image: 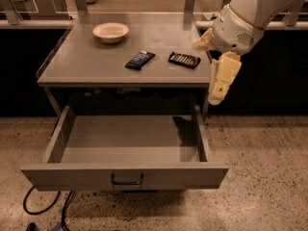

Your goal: Place rxbar chocolate into top drawer

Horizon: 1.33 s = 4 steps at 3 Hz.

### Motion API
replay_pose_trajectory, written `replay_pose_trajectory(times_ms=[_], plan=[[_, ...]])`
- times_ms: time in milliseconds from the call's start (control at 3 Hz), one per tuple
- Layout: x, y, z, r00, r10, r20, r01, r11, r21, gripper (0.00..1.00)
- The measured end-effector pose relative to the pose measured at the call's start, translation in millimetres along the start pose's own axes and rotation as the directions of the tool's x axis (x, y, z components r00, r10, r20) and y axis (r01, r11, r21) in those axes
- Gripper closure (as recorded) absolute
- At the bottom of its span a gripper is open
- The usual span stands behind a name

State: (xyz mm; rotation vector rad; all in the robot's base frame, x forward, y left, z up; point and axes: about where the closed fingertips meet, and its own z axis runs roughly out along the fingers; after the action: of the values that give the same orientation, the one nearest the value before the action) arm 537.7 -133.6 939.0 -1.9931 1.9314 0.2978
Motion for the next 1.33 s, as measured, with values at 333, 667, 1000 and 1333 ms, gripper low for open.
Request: replay_pose_trajectory(times_ms=[333, 667, 1000, 1333], plan=[[-12.0, -52.9, 21.5, 0.993, -0.038, 0.113, 0.040, 0.9989, -0.022, 0.00], [-19.3, -75.6, 7.6, 0.988, -0.050, 0.147, 0.043, 0.9979, 0.049, 0.00], [-21.2, -80.5, 10.9, 0.987, -0.049, 0.154, 0.040, 0.9974, 0.060, 0.00], [-17.7, -86.8, 10.4, 0.979, -0.044, 0.200, 0.019, 0.9919, 0.125, 0.00]])
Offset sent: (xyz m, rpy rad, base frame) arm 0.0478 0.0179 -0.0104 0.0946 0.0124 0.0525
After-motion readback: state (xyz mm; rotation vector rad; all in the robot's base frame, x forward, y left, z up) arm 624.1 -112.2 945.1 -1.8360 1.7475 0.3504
